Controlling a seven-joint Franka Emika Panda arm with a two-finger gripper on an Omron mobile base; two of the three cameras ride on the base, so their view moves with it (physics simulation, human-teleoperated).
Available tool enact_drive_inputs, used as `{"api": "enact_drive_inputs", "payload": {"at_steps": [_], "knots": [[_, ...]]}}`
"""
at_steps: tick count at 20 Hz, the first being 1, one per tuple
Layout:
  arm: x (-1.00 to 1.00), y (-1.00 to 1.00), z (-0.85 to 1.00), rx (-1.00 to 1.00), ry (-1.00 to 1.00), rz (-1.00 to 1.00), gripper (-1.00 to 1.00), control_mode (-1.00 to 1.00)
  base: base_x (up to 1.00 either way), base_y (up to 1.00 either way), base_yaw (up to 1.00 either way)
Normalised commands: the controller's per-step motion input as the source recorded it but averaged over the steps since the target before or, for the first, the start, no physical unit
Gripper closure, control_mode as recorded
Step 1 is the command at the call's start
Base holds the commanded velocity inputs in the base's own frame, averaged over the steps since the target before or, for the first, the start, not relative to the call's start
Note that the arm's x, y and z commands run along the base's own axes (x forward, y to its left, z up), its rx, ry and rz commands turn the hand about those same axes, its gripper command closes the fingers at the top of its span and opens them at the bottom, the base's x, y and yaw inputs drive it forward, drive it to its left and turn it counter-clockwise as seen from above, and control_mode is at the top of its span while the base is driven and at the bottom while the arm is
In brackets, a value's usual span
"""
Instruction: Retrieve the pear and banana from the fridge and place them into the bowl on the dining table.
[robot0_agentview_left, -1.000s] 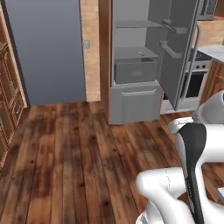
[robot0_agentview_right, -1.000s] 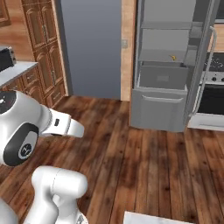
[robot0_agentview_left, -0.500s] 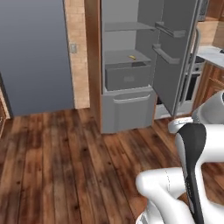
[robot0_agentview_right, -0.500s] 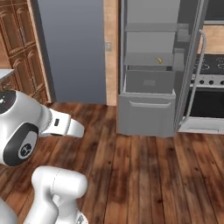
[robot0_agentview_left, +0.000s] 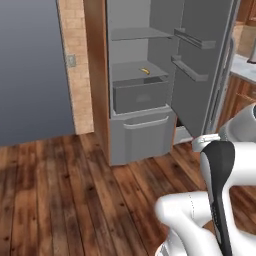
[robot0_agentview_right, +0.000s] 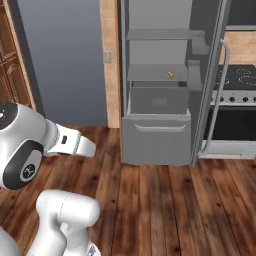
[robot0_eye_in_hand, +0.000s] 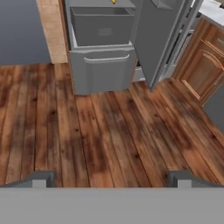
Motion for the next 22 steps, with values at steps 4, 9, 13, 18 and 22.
{"api": "enact_drive_inputs", "payload": {"at_steps": [4,9,13,18,22], "knots": [[0.00,0.00,0.00,0.00,0.00,0.00,-1.00,1.00,0.68,-0.33,-0.15],[0.00,0.00,0.00,0.00,0.00,0.00,-1.00,1.00,0.70,-0.33,-0.15],[0.00,0.00,0.00,0.00,0.00,0.00,-1.00,1.00,0.73,-0.34,-0.14],[0.00,0.00,0.00,0.00,0.00,0.00,-1.00,1.00,0.73,-0.28,-0.14],[0.00,0.00,0.00,0.00,0.00,0.00,-1.00,1.00,0.79,-0.03,-0.10]]}}
